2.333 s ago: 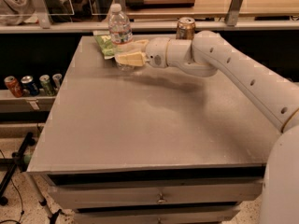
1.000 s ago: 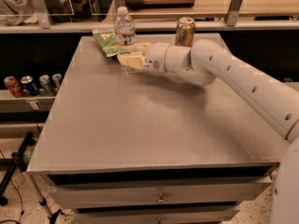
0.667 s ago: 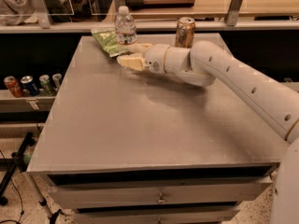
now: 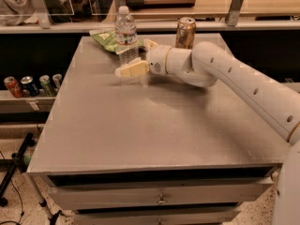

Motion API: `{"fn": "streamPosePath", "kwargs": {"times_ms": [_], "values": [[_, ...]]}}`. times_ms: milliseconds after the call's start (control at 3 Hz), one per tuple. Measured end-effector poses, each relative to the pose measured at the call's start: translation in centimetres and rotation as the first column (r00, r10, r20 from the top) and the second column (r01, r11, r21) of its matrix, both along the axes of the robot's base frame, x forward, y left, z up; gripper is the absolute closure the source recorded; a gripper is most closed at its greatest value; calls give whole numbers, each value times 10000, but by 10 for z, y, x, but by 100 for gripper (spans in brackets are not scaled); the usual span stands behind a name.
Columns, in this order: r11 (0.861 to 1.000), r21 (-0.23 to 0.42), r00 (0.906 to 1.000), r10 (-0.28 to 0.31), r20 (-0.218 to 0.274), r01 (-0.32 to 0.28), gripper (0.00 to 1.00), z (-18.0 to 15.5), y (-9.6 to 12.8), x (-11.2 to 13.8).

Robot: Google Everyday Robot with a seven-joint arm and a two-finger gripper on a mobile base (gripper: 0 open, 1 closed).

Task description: Move water bottle near green jalapeno chip bag

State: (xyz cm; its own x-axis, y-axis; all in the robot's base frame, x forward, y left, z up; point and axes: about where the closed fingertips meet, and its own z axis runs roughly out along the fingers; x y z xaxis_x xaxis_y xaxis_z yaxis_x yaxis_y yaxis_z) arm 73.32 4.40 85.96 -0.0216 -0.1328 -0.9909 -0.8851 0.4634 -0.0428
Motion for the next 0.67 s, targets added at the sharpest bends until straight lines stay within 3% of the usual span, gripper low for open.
{"fn": "streamPosePath", "kwargs": {"times_ms": [667], "values": [[9999,-138,9996,72,-260,-75,0,-8,-18,-17]]}}
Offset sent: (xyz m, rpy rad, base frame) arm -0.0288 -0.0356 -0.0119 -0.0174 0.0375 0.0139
